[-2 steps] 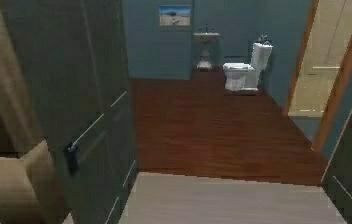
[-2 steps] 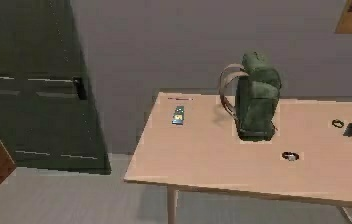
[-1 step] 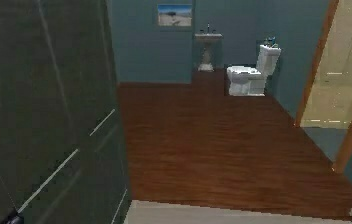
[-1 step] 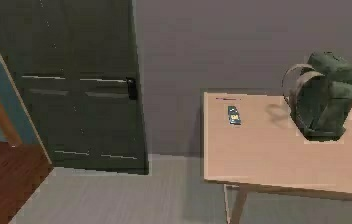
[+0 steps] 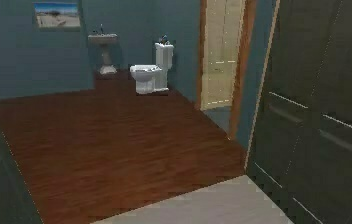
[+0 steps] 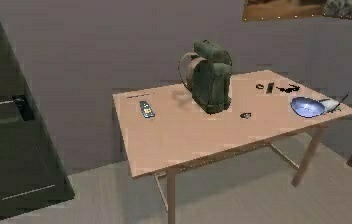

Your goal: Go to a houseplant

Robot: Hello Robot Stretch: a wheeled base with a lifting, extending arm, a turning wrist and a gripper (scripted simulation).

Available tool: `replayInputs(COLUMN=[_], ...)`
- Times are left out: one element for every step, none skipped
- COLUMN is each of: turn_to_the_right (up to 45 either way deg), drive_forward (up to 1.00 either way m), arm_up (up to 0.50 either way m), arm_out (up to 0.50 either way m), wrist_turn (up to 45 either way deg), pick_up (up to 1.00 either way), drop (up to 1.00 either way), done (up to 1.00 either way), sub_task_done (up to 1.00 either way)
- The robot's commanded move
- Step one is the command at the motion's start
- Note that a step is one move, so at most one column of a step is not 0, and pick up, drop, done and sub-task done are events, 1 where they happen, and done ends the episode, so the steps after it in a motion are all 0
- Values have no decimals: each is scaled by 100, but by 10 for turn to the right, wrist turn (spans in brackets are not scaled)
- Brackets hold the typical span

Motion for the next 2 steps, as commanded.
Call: replayInputs(turn_to_the_right=[0, 0], drive_forward=[100, 60], arm_up=[0, 0], arm_out=[0, 0], wrist_turn=[0, 0], pick_up=[0, 0], drop=[0, 0], done=[0, 0], sub_task_done=[0, 0])
